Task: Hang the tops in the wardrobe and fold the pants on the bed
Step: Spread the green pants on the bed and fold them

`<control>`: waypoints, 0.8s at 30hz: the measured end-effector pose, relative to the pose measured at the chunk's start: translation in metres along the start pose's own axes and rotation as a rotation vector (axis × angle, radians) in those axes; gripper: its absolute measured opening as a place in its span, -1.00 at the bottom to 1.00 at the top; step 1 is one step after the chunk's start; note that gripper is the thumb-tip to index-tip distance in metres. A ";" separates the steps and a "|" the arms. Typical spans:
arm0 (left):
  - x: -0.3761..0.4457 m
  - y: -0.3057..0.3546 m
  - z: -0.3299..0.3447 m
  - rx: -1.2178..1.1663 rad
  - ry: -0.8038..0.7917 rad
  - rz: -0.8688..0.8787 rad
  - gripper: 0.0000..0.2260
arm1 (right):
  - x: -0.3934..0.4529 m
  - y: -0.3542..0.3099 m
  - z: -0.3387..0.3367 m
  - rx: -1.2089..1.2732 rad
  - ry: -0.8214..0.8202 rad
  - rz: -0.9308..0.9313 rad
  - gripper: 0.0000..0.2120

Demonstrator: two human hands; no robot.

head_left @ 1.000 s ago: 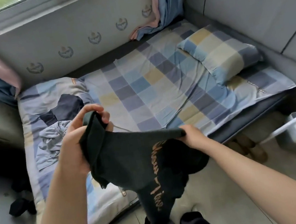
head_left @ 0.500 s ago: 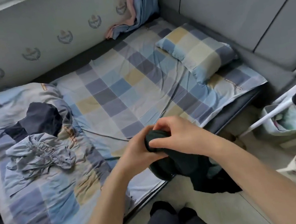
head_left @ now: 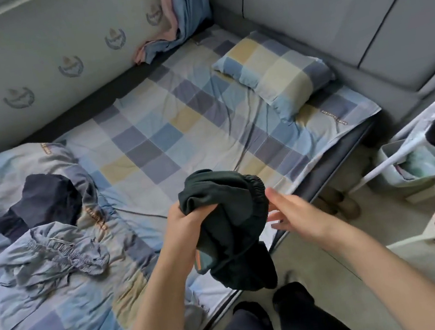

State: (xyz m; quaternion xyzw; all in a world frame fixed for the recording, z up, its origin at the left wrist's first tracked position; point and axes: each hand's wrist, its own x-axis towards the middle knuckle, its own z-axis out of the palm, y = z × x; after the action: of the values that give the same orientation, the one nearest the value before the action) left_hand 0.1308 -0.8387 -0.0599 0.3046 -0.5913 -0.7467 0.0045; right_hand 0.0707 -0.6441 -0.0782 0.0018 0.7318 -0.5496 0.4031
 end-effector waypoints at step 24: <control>0.045 0.081 0.122 -0.090 0.114 0.368 -0.92 | 0.092 -0.079 -0.147 -0.508 -0.305 -0.851 -0.51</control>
State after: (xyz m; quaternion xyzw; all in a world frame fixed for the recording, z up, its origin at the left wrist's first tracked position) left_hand 0.0092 -0.7722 0.0060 0.2328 -0.6016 -0.7406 0.1882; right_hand -0.1130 -0.5975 -0.0586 -0.4741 0.7111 -0.4638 0.2336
